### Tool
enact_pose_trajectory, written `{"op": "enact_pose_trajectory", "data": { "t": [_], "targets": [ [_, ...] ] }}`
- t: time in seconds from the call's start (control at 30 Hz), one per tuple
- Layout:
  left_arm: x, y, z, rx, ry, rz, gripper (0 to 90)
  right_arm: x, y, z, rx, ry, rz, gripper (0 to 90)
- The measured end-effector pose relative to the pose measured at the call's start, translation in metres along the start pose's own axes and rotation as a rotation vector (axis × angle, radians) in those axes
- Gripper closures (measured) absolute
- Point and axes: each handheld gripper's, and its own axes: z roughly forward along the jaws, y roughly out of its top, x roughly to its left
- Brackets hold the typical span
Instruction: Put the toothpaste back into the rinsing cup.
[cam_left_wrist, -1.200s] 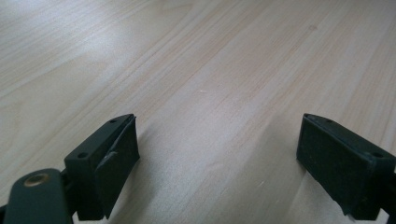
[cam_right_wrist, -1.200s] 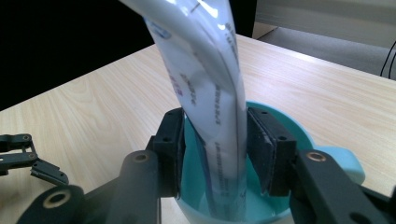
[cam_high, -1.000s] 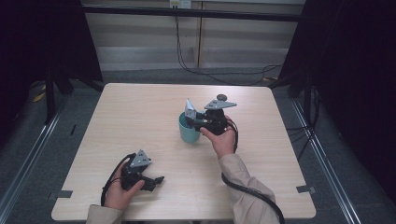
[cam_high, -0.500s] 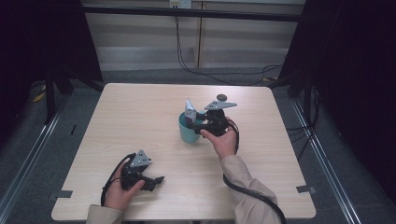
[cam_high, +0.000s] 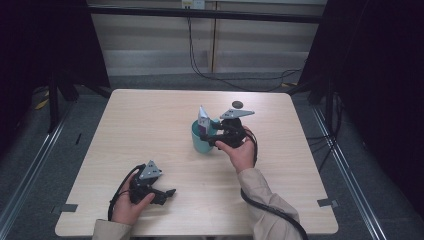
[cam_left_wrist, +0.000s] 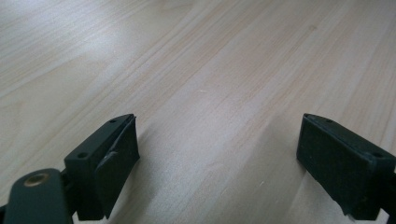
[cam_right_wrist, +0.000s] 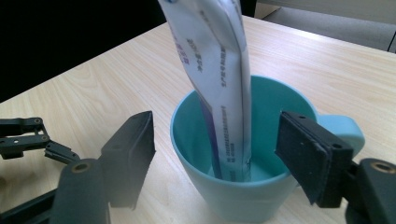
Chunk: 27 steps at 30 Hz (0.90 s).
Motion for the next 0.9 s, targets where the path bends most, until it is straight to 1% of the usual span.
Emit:
{"op": "enact_pose_trajectory", "data": {
  "t": [0.23,0.37,0.57,0.77,0.9],
  "targets": [
    [0.000,0.000,0.000,0.000,-0.001,-0.001,12.5,0.000,0.000,-0.006,0.010,-0.005,0.000,24.7],
    [0.000,0.000,0.000,0.000,-0.001,-0.002,12.4,0.001,-0.001,-0.009,0.005,-0.003,-0.001,23.9],
    [0.000,0.000,0.000,0.000,0.000,0.001,12.4,0.002,-0.004,-0.014,0.019,-0.008,0.003,21.8],
    [0.000,0.000,0.000,-0.001,0.000,-0.001,12.5,0.003,-0.007,-0.019,0.037,-0.003,-0.014,20.3],
    [0.000,0.000,0.000,0.000,-0.001,-0.001,12.4,0.003,-0.009,-0.025,0.024,0.009,-0.008,19.2]
  ]
}}
